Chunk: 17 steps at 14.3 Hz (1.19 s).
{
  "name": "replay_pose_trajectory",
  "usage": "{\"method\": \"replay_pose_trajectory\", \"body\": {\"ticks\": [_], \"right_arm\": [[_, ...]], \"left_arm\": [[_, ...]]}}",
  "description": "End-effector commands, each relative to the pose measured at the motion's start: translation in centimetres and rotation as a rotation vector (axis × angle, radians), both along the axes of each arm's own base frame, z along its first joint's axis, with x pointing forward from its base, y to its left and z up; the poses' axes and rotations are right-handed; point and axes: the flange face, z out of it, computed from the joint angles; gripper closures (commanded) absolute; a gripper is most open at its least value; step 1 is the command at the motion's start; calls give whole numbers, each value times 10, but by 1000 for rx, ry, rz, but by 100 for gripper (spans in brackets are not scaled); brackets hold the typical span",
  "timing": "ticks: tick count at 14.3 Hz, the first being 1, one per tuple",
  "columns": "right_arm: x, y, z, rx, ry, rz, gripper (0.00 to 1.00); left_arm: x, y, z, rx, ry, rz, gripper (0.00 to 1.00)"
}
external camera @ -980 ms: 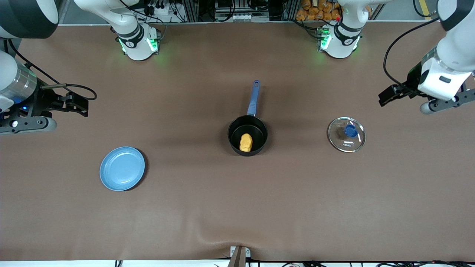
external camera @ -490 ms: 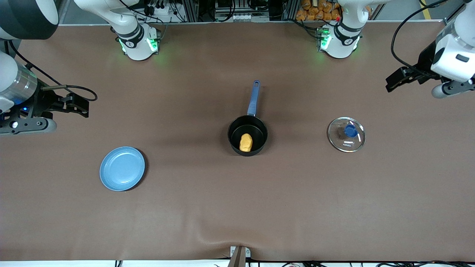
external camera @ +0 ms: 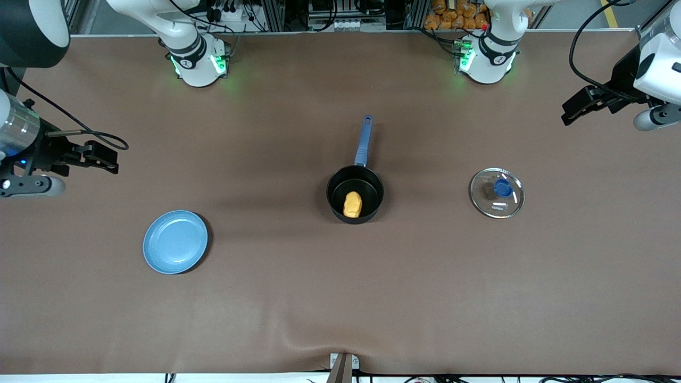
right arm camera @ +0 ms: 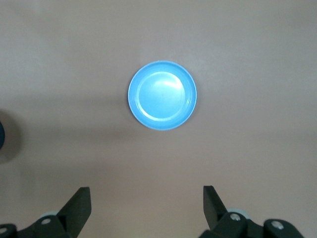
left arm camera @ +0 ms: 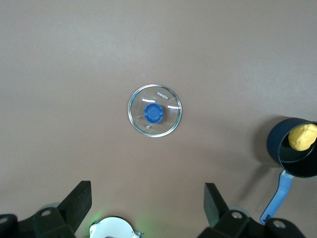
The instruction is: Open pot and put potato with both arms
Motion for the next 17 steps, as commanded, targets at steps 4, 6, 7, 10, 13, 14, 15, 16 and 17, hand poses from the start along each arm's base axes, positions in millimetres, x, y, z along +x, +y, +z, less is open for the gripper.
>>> {"method": "replay_pose_trajectory", "body": {"ticks": [4, 6, 7, 10, 13, 14, 15, 16, 17], "right_arm": [[-43, -7, 7, 22, -63, 0, 0], [-40, -11, 14, 18, -76, -12, 0], [-41, -18, 13, 19, -69, -33, 0], [-40, -37, 8, 28, -62, -69, 0], [-40, -62, 3, 79, -46, -124, 0], [-41, -73, -3, 105, -35, -144, 0], [-41, -76, -4, 112, -32, -150, 0], [-41, -75, -4, 111, -30, -151, 0], [-42, -74, -4, 111, -30, -149, 0]], "left_arm": [[-1, 3, 6, -25, 8, -24, 0], [-1, 4, 6, -25, 8, -24, 0], [-1, 5, 6, -21, 7, -25, 0], [-1, 5, 11, -10, -5, -26, 0], [-1, 5, 13, -8, -6, -26, 0], [-2, 6, 13, -8, -3, -24, 0], [-3, 6, 13, -7, 0, -24, 0], [-3, 4, 13, -7, -2, -30, 0], [-3, 2, 12, -7, 1, -35, 0]]}}
